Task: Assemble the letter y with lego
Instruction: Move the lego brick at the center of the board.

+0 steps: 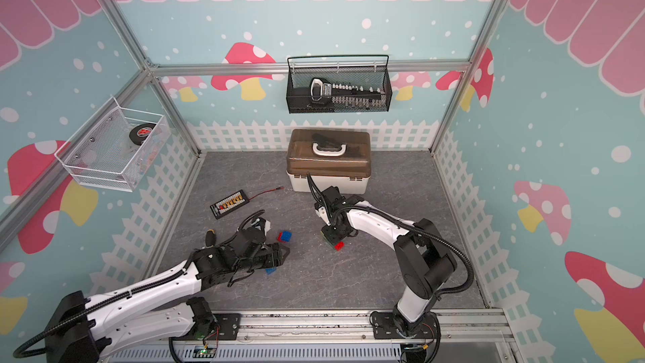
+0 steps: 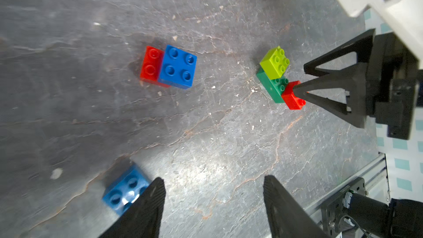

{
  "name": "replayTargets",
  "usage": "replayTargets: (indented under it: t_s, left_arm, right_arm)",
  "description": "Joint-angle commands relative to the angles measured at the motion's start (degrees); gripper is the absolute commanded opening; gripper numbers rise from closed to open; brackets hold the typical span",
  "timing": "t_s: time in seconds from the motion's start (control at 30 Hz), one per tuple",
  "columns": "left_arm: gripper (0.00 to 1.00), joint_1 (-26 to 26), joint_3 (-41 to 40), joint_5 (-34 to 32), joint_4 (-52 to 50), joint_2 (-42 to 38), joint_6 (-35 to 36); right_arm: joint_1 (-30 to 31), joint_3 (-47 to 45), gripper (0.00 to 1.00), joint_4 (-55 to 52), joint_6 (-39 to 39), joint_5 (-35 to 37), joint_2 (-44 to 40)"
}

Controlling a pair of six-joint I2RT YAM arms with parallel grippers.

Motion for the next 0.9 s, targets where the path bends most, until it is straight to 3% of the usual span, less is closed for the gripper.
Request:
replayTargets:
  t_s: [0.0,0.1,0.23,0.87]
  left_arm:
    - [0.73,0.6,-2.7,-5.8,-10.8,-5.3,-6.4]
    - [0.78,0.8,-4.4,-6.8,-14.6,-8.1,-11.2]
    - [0.78,0.9,-6.0,-6.3,-14.0,-6.0,-15.0]
    - [0.65,0.9,0.8,-5.2,-6.3,15.7,-13.9]
  right_arm:
    - [0.0,0.4,0.49,2.0,1.1,1.1,-2.5]
    - [0.0,0.8,0.50,2.0,1.2,2.8,-3.8]
    - [0.0,0.7,0.49,2.6,1.7,4.3,-4.7]
    - [-0.8,-4.9,0.48,6.2,2.9,6.1,-9.5]
